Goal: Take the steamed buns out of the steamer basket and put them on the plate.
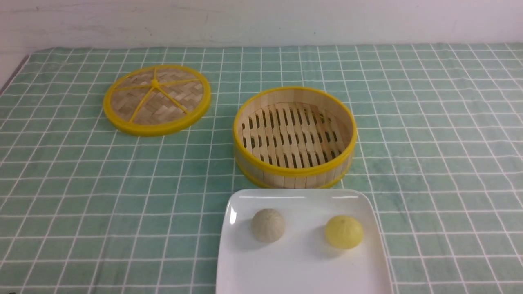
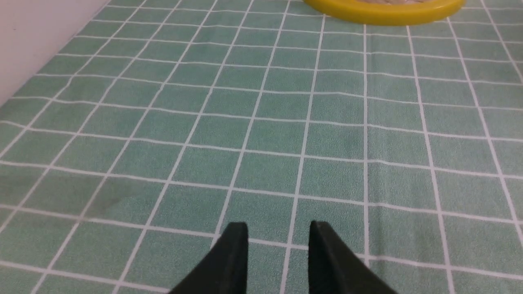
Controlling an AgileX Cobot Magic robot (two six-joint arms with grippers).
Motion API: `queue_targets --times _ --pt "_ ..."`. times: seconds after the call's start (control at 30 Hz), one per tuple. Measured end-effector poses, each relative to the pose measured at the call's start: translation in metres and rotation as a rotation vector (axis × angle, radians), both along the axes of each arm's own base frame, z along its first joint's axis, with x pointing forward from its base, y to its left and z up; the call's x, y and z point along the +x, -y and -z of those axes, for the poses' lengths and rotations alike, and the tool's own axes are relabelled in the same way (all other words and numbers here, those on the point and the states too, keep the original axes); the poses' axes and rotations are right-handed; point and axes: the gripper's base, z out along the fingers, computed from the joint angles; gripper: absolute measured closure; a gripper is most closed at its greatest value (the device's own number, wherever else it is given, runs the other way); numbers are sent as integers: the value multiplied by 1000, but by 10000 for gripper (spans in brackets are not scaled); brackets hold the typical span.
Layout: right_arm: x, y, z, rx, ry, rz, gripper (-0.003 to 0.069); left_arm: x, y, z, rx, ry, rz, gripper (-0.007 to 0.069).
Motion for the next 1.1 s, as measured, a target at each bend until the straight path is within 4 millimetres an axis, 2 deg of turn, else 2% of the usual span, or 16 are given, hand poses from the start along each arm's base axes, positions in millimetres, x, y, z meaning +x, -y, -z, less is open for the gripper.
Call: queue_targets --times 0.27,0.6,1.1 --pt "0 0 0 0 0 0 452 1 1 0 -5 19 7 384" --pt "0 0 0 0 0 0 442 1 2 0 -163 44 -31 384" --pt "0 0 0 0 0 0 428 2 2 0 -145 46 -26 384"
